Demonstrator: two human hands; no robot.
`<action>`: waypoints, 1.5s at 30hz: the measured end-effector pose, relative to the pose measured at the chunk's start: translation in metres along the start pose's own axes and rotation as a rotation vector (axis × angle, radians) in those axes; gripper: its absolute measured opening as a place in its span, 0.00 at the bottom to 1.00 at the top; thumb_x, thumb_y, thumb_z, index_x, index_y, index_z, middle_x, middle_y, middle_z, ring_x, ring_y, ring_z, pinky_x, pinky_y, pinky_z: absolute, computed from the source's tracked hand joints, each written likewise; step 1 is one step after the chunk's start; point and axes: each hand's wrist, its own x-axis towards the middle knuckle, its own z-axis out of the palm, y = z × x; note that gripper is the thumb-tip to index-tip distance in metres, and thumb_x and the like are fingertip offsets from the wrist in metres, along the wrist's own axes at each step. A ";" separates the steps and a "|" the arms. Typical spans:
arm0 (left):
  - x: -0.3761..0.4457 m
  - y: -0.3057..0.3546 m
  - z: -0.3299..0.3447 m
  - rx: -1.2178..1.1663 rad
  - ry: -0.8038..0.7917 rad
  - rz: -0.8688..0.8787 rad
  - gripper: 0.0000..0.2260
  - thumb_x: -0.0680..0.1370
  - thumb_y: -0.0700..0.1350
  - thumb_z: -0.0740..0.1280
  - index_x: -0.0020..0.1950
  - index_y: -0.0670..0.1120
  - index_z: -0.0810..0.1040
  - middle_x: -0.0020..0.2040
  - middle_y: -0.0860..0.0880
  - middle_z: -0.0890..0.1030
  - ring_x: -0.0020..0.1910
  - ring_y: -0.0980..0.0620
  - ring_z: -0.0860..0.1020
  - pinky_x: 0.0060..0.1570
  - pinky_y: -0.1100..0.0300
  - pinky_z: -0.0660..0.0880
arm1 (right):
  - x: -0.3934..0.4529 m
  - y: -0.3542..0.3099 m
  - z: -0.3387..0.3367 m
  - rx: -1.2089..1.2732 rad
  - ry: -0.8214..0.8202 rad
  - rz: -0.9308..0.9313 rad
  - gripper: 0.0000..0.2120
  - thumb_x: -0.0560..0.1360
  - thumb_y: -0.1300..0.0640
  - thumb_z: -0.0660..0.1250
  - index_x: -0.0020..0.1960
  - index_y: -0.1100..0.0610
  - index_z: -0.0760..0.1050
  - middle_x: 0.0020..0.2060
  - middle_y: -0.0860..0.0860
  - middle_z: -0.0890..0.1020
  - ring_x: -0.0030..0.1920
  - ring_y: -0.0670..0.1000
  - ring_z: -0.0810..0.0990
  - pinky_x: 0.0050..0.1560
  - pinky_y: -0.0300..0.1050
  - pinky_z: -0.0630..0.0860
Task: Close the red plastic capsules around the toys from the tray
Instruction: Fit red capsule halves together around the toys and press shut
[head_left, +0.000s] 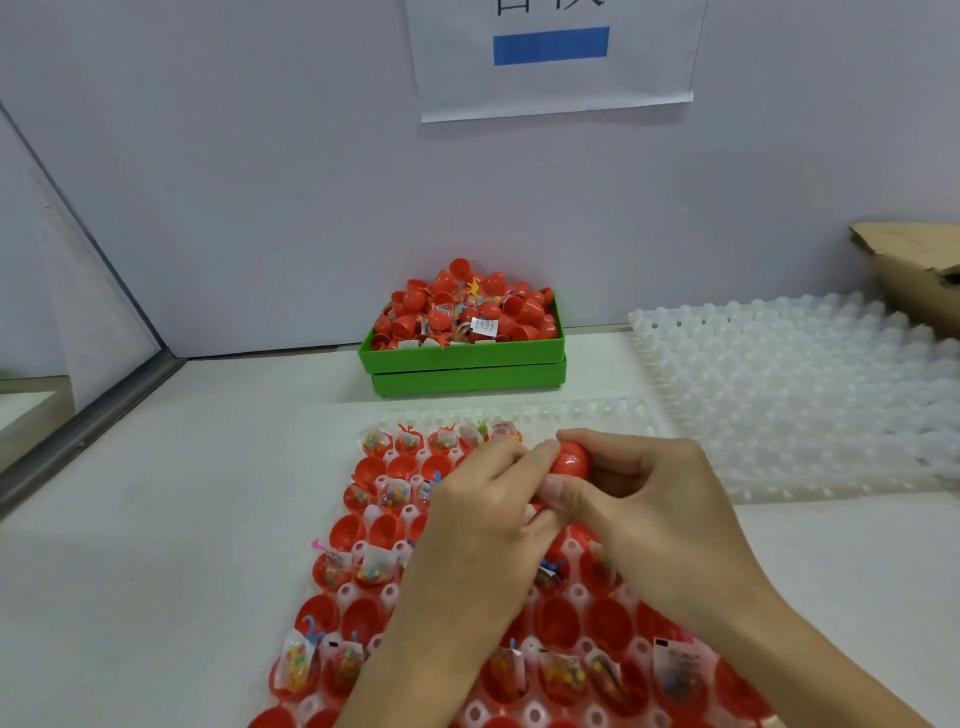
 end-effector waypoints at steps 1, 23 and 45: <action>0.001 0.000 -0.002 -0.054 -0.018 -0.035 0.17 0.67 0.42 0.75 0.55 0.43 0.84 0.41 0.50 0.80 0.40 0.59 0.75 0.43 0.69 0.73 | 0.001 -0.001 -0.001 0.028 -0.022 0.006 0.17 0.71 0.64 0.74 0.40 0.41 0.85 0.37 0.44 0.87 0.42 0.43 0.86 0.43 0.35 0.81; 0.005 -0.001 -0.004 -1.110 -0.092 -0.587 0.14 0.77 0.48 0.67 0.60 0.46 0.82 0.54 0.43 0.85 0.52 0.43 0.84 0.50 0.53 0.82 | 0.007 -0.001 -0.014 0.280 -0.080 0.001 0.09 0.71 0.54 0.71 0.50 0.51 0.86 0.45 0.53 0.87 0.48 0.52 0.87 0.49 0.41 0.82; 0.004 -0.003 -0.003 -0.957 -0.068 -0.526 0.12 0.71 0.40 0.70 0.54 0.46 0.83 0.46 0.47 0.87 0.46 0.50 0.85 0.44 0.62 0.81 | 0.008 -0.011 -0.022 0.021 0.032 0.027 0.10 0.67 0.67 0.76 0.41 0.53 0.85 0.36 0.48 0.87 0.38 0.46 0.86 0.40 0.34 0.80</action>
